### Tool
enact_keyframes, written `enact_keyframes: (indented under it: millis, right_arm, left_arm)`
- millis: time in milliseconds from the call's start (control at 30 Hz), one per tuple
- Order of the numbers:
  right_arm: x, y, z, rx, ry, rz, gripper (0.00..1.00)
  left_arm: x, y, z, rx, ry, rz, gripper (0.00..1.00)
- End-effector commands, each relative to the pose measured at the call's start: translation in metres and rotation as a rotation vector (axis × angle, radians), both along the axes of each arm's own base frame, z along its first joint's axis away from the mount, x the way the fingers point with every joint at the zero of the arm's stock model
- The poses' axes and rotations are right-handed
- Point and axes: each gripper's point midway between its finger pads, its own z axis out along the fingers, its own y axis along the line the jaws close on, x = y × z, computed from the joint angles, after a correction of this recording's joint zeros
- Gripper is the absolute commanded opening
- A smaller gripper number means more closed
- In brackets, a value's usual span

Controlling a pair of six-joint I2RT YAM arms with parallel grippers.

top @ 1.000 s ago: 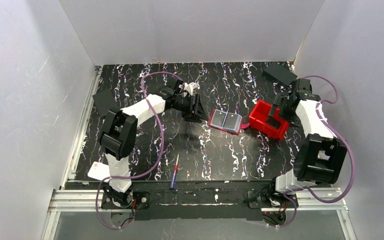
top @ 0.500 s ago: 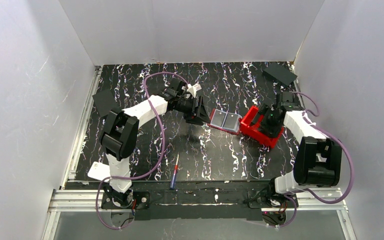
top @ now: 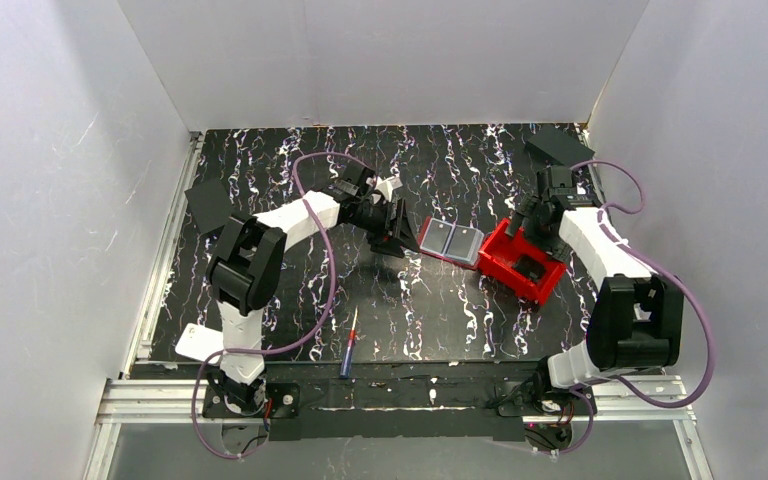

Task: Put the credit cards into the card holder
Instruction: Move the storage box to the center of the board, then pick up the credit card from the storage box.

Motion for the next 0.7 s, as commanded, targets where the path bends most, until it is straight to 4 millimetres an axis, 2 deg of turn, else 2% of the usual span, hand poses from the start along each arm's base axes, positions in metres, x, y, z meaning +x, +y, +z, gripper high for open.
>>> enact_keyframes:
  millis: [0, 200, 400, 667]
  right_arm:
    - [-0.002, -0.008, -0.010, -0.086, 0.004, -0.070, 0.98]
    - [-0.003, -0.009, -0.033, -0.093, 0.031, -0.089, 0.98]
    - [-0.017, -0.016, -0.051, -0.159, 0.092, -0.141, 0.98]
    - [-0.020, -0.006, -0.082, -0.102, 0.099, -0.166, 0.98]
  left_arm:
    - [0.000, -0.010, 0.014, -0.021, 0.005, -0.004, 0.56]
    - [-0.001, -0.018, 0.026, -0.030, -0.013, -0.009, 0.56]
    - [-0.006, -0.021, 0.029, -0.034, -0.015, -0.020, 0.56]
    - [-0.012, -0.018, 0.033, -0.036, -0.027, -0.033, 0.56]
